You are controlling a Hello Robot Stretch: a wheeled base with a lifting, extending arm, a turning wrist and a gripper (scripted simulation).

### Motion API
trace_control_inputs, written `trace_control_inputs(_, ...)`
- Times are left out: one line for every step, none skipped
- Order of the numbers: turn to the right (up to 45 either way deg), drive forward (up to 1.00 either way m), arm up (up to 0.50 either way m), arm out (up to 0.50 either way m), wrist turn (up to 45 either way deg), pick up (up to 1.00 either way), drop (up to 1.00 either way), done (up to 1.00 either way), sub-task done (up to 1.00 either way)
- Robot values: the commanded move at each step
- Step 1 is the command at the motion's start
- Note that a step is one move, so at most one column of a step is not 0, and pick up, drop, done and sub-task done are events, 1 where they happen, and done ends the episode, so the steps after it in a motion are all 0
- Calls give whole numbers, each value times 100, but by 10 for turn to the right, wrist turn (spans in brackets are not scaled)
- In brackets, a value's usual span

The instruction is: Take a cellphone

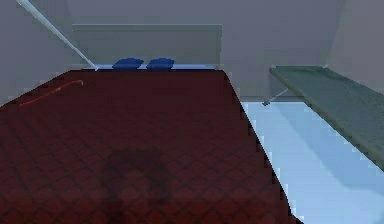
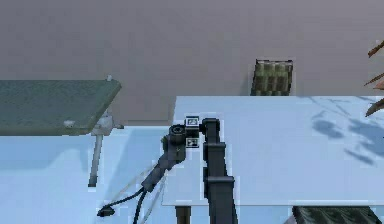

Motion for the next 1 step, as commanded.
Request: trace_control_inputs(0, 0, 0, 0, 450, 0, 0, 0, 0)
